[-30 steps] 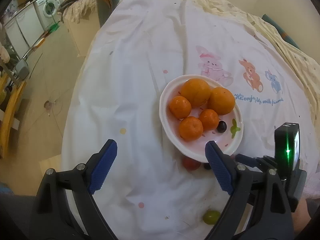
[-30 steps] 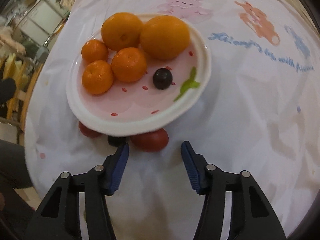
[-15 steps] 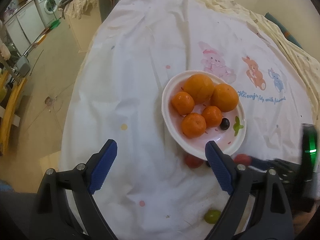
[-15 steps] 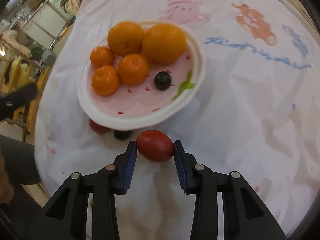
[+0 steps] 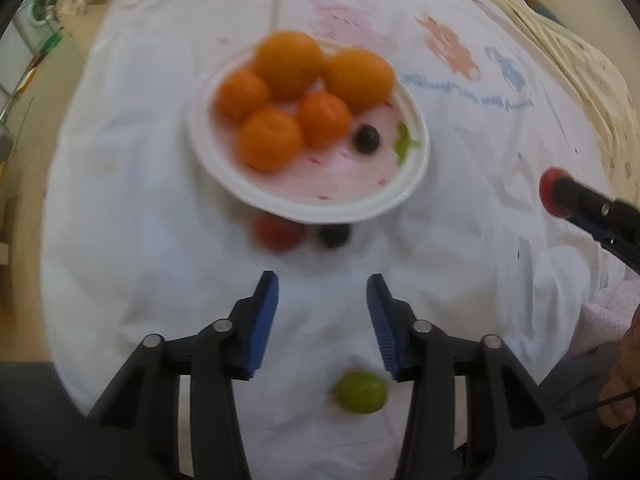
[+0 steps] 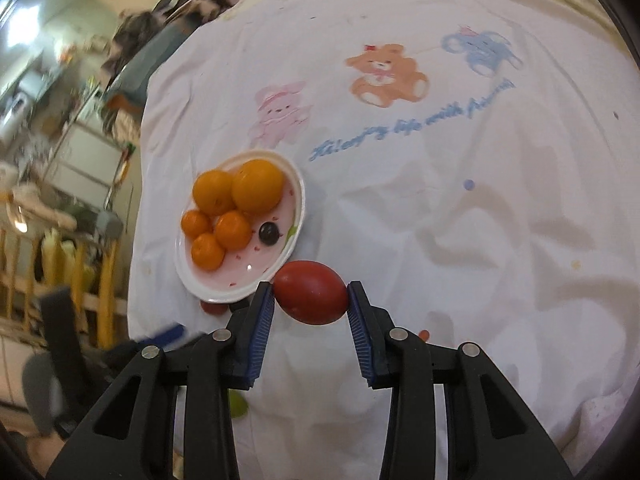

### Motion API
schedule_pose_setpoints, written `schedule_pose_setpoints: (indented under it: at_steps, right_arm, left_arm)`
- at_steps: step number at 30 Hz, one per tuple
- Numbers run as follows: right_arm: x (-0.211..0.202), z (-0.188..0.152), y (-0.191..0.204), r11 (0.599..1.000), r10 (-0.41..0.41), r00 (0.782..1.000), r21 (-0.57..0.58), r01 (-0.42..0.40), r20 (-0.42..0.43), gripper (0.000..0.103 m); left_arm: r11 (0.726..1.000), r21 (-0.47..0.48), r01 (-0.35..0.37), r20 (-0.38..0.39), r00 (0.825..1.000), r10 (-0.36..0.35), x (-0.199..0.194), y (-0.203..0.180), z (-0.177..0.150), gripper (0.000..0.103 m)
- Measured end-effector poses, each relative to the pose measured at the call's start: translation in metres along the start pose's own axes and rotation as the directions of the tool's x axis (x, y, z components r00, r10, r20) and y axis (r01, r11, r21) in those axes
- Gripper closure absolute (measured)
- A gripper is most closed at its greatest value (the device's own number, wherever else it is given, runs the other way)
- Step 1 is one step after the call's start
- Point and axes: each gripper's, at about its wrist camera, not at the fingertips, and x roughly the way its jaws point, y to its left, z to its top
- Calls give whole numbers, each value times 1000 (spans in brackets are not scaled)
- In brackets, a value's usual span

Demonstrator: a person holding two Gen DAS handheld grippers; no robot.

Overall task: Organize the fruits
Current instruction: 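Grasp the black grape on the sheet with the left tool while right holds the tomato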

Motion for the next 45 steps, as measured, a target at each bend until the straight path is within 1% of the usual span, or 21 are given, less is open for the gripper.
schedule_pose_setpoints:
  at_steps: [3, 4, 7, 8, 11, 14, 15, 17, 18, 19, 21, 26, 32, 39, 42, 45]
  right_arm:
    - [-5, 2, -7, 999, 20, 1000, 26, -20, 3, 64]
    - [-5, 3, -8, 999, 26, 1000, 29, -26, 4, 64]
    - [-6, 3, -10, 999, 40, 999, 31, -41, 2, 64]
    - [-6, 2, -10, 999, 42, 999, 31, -42, 2, 64]
    - [-6, 4, -11, 998, 59, 998, 35, -59, 5, 64]
    - [-5, 5, -10, 997, 69, 998, 33, -69, 2, 64]
    - [-5, 5, -9, 997, 73, 997, 31, -73, 2, 64]
    - [-5, 6, -7, 997, 78, 997, 29, -78, 3, 64]
    - [-5, 6, -6, 996, 80, 997, 28, -80, 4, 64]
    - [-5, 6, -6, 996, 80, 997, 27, -80, 5, 64]
    - [-5, 6, -6, 996, 82, 997, 25, -82, 6, 64]
    - [-5, 7, -6, 996, 81, 997, 27, -81, 4, 64]
    - [-4, 7, -1, 997, 82, 997, 9, -82, 4, 64]
    - [-5, 7, 3, 996, 93, 996, 0, -93, 11, 64]
    - [-5, 7, 6, 995, 96, 995, -4, -96, 14, 64]
    - [-5, 8, 10, 995, 99, 995, -15, -99, 22, 64]
  left_arm:
    - [999, 2, -50, -19, 999, 50, 12, -10, 3, 65]
    - [999, -4, -54, -29, 998, 54, 17, -12, 4, 67]
    - [997, -28, -66, -52, 997, 64, 29, -13, 10, 68]
    - [997, -34, -76, -49, 996, 75, 32, -13, 14, 68]
    - [996, -43, -72, -57, 996, 70, 38, -16, 19, 68]
    - [995, -44, -84, -56, 995, 82, 45, -20, 27, 70]
    - [994, -41, -99, -53, 994, 97, 46, -21, 29, 70]
    - [992, -49, -118, -55, 992, 116, 50, -21, 35, 76]
    - [991, -56, -121, -58, 991, 117, 51, -20, 36, 78]
    - [990, -64, -122, -62, 991, 118, 52, -19, 38, 86]
    - [991, -77, -111, -76, 992, 105, 55, -16, 41, 87]
    - [993, -68, -101, -69, 993, 96, 54, -14, 43, 88]
    - [996, -67, -64, -66, 996, 59, 35, -10, 34, 88]
    - [999, -28, -25, -13, 1000, 25, -17, -2, 15, 88]
    - [1000, -21, -23, 24, 999, 24, -38, 6, 13, 88]
    - [1000, -7, -18, 85, 996, 18, -59, 12, 19, 88]
